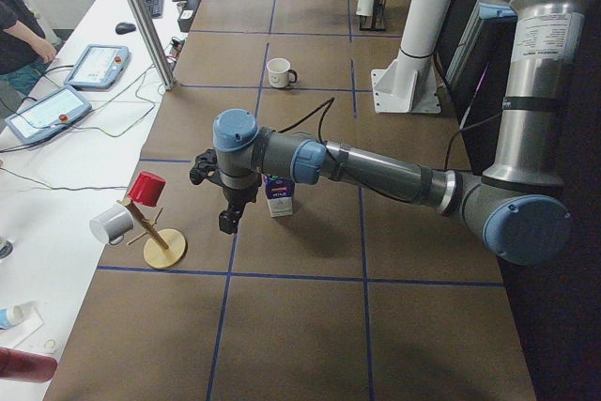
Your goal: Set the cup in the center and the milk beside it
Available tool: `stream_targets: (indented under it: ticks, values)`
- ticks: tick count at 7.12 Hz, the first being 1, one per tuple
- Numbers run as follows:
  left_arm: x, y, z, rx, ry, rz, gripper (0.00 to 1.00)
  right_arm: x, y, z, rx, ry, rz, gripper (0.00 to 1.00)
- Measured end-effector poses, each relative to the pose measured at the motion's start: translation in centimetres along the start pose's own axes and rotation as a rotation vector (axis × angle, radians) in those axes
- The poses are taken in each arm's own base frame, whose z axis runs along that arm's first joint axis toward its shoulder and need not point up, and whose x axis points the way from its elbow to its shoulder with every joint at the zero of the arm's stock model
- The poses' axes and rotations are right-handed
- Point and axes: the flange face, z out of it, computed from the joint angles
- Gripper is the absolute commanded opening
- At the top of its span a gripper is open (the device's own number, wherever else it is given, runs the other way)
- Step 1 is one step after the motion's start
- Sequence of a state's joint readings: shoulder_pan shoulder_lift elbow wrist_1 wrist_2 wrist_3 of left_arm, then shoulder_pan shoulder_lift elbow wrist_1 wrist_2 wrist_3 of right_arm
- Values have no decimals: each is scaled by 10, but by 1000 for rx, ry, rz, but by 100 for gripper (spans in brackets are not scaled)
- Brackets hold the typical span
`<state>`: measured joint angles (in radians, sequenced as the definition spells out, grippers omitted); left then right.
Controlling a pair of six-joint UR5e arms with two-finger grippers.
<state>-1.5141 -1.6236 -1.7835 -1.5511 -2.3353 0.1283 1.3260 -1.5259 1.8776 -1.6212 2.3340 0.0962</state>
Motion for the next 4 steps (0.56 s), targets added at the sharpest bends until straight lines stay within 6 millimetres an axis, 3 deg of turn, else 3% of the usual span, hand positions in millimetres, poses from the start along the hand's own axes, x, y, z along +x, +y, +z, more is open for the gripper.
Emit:
stream_targets:
  ticks: [1, 2, 3, 4]
  values:
    - [11, -5, -11, 23, -2, -41, 100, 40, 58, -2, -13, 22, 40, 100]
    - [24, -9, -20, 41, 0, -93, 100, 64, 97, -1, -18, 32, 75, 100]
    - [46, -15, -18, 40, 10, -173, 100, 76, 119, -1, -10, 36, 96, 100]
    - [75, -21, -7, 21, 24, -258, 100, 79, 127, -1, -4, 37, 102, 100]
